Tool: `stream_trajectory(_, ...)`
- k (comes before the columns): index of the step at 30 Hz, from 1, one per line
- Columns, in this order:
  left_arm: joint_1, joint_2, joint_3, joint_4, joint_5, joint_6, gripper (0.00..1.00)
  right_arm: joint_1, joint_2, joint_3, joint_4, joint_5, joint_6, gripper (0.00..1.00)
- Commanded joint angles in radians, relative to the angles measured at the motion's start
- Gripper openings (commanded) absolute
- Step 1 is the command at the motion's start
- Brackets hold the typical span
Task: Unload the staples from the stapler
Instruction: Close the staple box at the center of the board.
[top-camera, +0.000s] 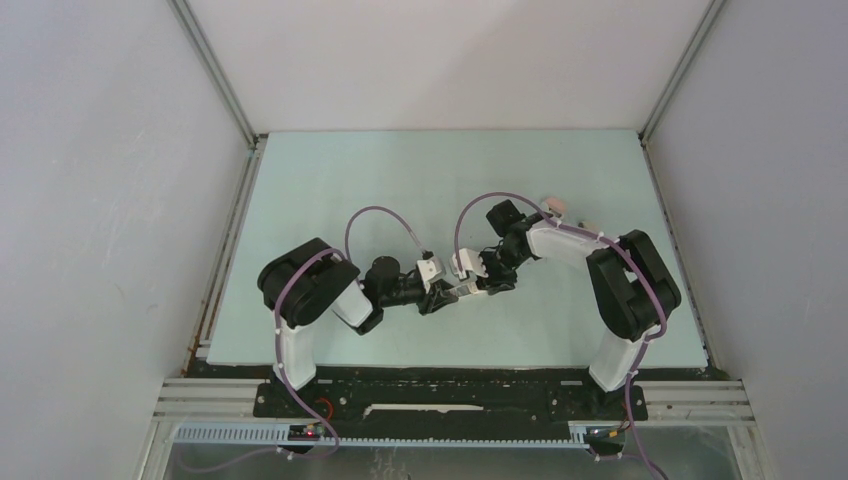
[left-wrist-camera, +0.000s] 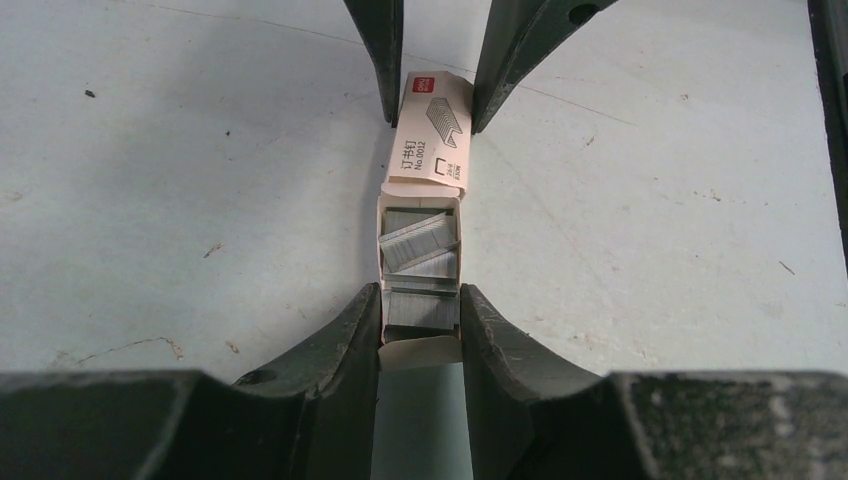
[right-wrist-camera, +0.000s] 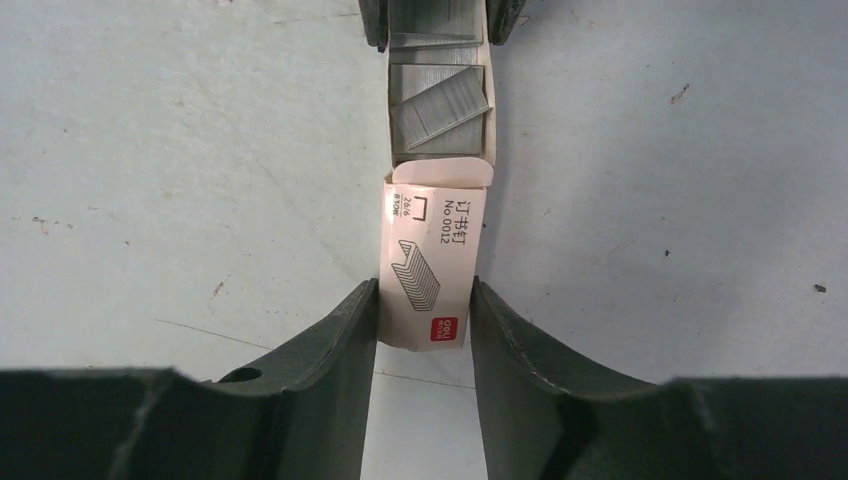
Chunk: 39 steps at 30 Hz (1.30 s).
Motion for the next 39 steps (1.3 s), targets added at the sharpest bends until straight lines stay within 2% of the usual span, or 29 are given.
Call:
stream_trajectory(1,-0.010,-0.001,0.003,-0.091,0.044,0.038,0.37,0.008,0.028,0.020,0.032,0.018,-0.054,0.45)
stream_trajectory(17,-0.008,-0.022,-0.001,-0.102,0.095,0.059,0.37,0.019,0.033,0.021,0.046,0.013,-0.077,0.43)
stream_trajectory(29,-0.007,-0.039,0.007,-0.107,0.102,0.075,0.37,0.027,0.024,0.021,0.005,0.008,-0.156,0.43)
stream_trajectory(39,-0.008,-0.095,-0.009,-0.106,0.096,0.081,0.37,0.021,0.025,0.022,0.015,0.004,-0.128,0.43)
